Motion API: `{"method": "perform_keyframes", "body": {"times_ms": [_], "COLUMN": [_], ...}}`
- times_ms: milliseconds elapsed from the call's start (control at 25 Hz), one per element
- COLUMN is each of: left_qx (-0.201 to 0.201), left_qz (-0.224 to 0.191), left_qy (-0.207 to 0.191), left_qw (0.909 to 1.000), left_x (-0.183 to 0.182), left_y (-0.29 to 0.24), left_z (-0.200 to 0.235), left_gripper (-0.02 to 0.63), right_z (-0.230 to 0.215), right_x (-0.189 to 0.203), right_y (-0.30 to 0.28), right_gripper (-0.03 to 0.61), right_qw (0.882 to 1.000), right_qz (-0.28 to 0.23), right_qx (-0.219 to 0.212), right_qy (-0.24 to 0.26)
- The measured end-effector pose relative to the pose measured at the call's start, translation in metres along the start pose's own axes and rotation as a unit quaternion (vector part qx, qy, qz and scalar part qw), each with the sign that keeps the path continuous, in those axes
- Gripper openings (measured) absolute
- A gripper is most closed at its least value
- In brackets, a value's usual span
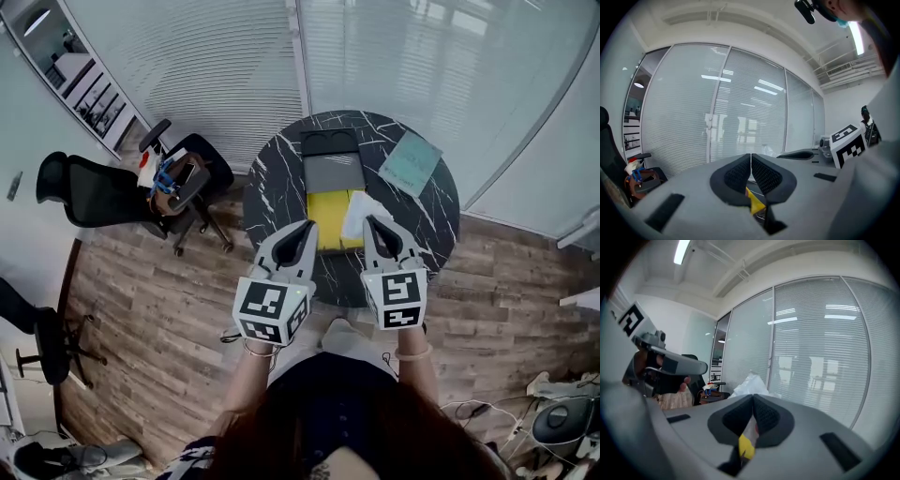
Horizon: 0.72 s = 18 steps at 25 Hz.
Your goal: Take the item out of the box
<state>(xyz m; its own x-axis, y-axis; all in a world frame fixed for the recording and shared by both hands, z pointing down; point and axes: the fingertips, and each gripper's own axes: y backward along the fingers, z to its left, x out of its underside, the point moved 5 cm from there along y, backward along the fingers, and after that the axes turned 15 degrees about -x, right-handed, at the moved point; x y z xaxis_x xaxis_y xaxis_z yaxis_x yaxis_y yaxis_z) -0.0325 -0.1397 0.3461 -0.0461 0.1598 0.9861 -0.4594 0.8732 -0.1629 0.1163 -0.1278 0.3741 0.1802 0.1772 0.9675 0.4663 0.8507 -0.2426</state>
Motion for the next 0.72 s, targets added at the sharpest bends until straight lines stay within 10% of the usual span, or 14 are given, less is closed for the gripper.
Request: {"method": "perform_keyframes", "body": {"times_ms": [720], "left_qx": [0.016], "left_qz": [-0.014], "left_qy": [0.005], "left_qw": [0.9998], "left_x": [0.004], "left_y": [0.057], "left_z": [0.011], "left_gripper": [0.028], "right_z": [0.059], "right_x": [-0.035], "right_y": [0.047], "right_gripper": [0.023], "right_qw": [0.998], "right_qz": [-0.044], "right_qx": [0.026], "right_qy": [0.023]}}
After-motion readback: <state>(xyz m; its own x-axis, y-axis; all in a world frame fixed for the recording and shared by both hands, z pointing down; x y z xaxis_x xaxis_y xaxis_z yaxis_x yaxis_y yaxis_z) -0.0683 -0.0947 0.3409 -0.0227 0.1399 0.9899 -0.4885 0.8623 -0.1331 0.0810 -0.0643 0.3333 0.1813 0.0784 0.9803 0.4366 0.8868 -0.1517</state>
